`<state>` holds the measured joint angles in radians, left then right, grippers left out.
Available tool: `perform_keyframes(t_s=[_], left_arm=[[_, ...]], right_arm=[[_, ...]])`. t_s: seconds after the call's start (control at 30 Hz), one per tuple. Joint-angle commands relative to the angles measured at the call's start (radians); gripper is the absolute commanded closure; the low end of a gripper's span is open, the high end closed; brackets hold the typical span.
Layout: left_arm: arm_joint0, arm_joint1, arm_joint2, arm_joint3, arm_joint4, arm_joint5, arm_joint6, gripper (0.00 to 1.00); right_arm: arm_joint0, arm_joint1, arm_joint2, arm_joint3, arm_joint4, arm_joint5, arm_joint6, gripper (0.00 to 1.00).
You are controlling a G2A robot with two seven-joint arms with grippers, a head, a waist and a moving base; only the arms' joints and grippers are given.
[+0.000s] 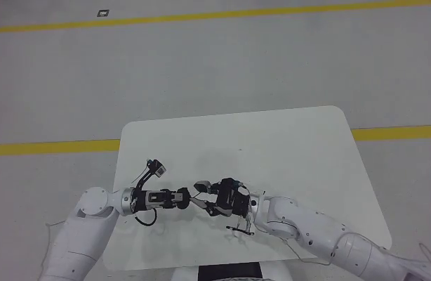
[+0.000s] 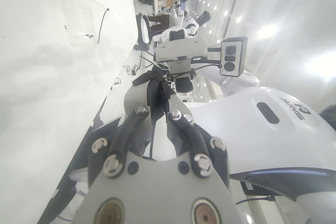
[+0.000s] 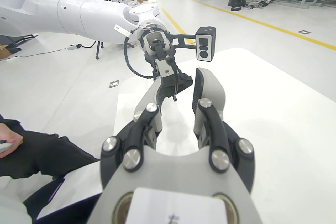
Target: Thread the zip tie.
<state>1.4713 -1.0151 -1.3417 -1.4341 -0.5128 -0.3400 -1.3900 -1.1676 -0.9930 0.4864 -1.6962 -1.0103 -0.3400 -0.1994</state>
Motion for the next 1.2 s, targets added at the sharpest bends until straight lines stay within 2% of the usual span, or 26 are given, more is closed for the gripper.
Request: perform_keyframes(t_s=[0.0,0.53,0.63,0.73,0.8,1.17], left_arm=[[0.0,0.0,0.0,0.0,0.0,0.0,0.0,1.0],[0.0,0.0,0.0,0.0,0.0,0.0,0.0,1.0],[0.0,0.0,0.0,0.0,0.0,0.0,0.0,1.0],[0.0,0.0,0.0,0.0,0.0,0.0,0.0,1.0],[0.0,0.0,0.0,0.0,0.0,0.0,0.0,1.0],[0.0,0.0,0.0,0.0,0.0,0.0,0.0,1.0]], right_arm=[[-0.006,0.003,0.008,-0.004,-0.002,0.0,-0.002,0.73],[-0.058,0.031,0.076,-0.06,-0.019,0.0,0.005,0.74],[-0.064,0.034,0.081,-0.067,-0.023,0.0,0.008,0.79],[-0.068,0.036,0.085,-0.071,-0.028,0.0,0.01,0.94],[-0.07,0.037,0.087,-0.074,-0.031,0.0,0.011,1.0],[-0.065,0.038,0.085,-0.096,-0.05,0.0,0.027,1.0]])
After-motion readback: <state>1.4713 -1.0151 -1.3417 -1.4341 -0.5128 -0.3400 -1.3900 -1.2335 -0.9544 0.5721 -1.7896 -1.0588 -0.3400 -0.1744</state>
